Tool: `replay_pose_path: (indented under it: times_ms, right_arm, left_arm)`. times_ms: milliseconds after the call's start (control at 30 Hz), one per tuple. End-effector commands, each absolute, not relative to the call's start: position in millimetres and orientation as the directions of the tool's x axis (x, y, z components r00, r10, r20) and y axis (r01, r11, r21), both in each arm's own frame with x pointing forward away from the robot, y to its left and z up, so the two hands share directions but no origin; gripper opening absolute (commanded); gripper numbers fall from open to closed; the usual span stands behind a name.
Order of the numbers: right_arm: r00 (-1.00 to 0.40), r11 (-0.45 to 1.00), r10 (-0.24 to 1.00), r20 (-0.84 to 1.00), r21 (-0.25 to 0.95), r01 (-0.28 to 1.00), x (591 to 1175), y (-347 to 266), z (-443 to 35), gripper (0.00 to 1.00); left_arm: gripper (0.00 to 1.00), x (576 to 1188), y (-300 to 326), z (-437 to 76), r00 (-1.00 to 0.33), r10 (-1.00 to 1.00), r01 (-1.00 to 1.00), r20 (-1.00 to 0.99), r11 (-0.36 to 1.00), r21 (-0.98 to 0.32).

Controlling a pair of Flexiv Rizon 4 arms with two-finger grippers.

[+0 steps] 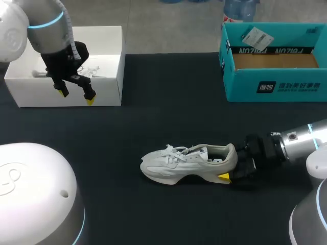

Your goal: Take the shoe out of the shoebox, open the shoe tongue, remove and reinsert the insole, then place the shoe into the shoebox

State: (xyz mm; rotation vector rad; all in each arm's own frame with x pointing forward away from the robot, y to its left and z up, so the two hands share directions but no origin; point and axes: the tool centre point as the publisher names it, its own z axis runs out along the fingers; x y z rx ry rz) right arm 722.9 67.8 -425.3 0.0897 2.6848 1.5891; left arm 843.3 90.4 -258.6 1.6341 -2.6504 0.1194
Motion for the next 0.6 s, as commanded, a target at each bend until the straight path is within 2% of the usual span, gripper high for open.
replay_pose_path:
  times_ms: [33, 333, 600]
  right_arm:
    - [-0.998, 0.484, 0.062, 0.012, 0.874, 0.040, 723.5, 68.9, -425.7, 0.00]
    - [-0.998, 0.484, 0.062, 0.012, 0.874, 0.040, 723.5, 68.9, -425.7, 0.00]
    - [-0.998, 0.484, 0.062, 0.012, 0.874, 0.040, 723.5, 68.9, -425.7, 0.00]
  left_arm:
    - [1.00, 832.4, 70.8, -260.3, -0.438, -0.898, -0.898, 0.046, 0.435, -0.063]
    - [1.00, 823.1, 38.4, -256.2, -0.450, -0.892, -0.892, 0.054, 0.446, -0.069]
    - [1.00, 823.1, 38.4, -256.2, -0.450, -0.892, -0.892, 0.054, 0.446, -0.069]
